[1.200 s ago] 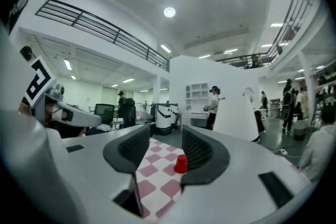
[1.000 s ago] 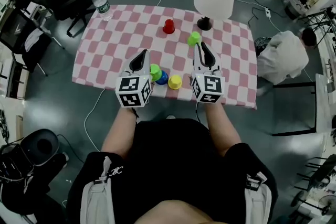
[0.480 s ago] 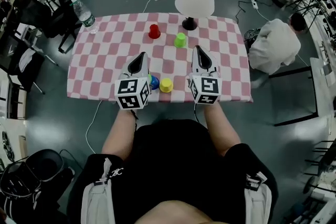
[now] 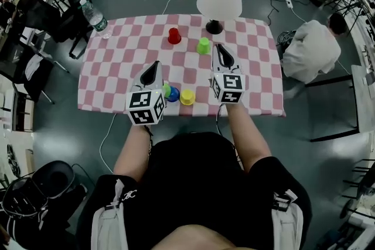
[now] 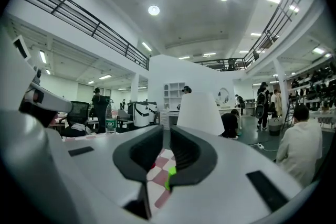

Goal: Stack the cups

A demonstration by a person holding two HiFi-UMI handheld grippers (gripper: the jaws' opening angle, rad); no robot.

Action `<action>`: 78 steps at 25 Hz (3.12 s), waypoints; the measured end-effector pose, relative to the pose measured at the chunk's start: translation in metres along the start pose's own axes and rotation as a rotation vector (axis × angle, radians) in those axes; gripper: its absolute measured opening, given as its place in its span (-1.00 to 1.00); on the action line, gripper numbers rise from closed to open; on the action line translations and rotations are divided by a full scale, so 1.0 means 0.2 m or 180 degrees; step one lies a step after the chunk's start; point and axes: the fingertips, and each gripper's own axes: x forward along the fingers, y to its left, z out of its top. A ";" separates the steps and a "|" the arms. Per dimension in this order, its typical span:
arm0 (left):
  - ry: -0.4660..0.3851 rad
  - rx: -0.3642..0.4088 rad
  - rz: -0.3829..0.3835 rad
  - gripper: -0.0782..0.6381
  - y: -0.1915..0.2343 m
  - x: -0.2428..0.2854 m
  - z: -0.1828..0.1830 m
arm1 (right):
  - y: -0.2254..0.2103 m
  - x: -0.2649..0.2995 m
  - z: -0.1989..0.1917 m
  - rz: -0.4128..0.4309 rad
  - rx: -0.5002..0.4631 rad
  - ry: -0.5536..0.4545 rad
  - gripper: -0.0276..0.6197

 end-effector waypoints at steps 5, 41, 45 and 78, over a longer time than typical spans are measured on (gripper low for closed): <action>0.0041 -0.0040 0.0180 -0.74 0.11 -0.04 -0.02 | 0.01 0.21 -0.14 0.0208 0.0076 0.0251 -0.14; 0.0201 -0.0305 0.0950 -0.74 0.56 -0.15 -0.22 | -0.14 0.80 -1.03 -0.0187 0.0237 0.1458 -0.28; 0.0202 -0.0321 0.0868 -0.74 0.56 -0.14 -0.20 | -0.12 0.76 -0.89 -0.0156 0.0260 0.1333 -0.28; 0.0333 -0.0223 -0.0827 -0.74 0.44 -0.09 -0.16 | 0.69 -0.21 -0.32 -0.0131 0.0049 0.1015 -0.29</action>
